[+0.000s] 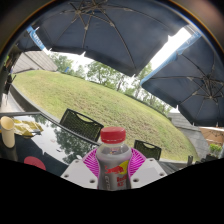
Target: Pour water
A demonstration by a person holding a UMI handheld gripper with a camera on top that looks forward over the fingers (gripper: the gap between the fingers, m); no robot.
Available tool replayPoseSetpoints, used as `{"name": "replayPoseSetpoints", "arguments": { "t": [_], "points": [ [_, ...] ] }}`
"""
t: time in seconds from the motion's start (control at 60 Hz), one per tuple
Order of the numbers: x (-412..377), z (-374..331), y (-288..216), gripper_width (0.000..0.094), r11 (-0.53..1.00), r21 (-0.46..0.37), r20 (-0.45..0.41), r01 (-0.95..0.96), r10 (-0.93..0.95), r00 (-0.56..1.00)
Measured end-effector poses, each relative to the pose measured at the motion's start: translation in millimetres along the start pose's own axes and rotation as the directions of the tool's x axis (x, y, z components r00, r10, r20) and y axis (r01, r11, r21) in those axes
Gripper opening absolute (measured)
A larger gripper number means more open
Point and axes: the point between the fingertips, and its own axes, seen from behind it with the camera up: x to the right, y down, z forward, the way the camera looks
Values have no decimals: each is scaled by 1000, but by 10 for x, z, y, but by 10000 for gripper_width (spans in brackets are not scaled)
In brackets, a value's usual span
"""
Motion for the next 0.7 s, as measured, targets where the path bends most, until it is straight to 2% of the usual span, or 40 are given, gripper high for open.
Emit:
{"name": "replayPoseSetpoints", "arguments": {
  "t": [0.083,0.133,0.25,0.317,0.433,0.55,0.617,0.7],
  "points": [
    [-448,-61,-487,312,964,50,26,261,-263,965],
    [-853,-49,-777,311,896,94,13,434,-437,899],
    [-1737,-172,-1201,313,603,205,-30,771,-784,621],
    [-2303,-179,-1183,312,409,269,-52,872,-898,438],
    [-3073,-221,-1099,311,25,311,-146,950,-987,74],
    [-3464,-232,-828,309,-326,301,-245,896,-935,-258],
    [-3448,-189,-662,312,-386,295,-227,874,-917,-329],
    [-3371,-156,-595,314,-360,293,-195,886,-929,-313]
  ]
}}
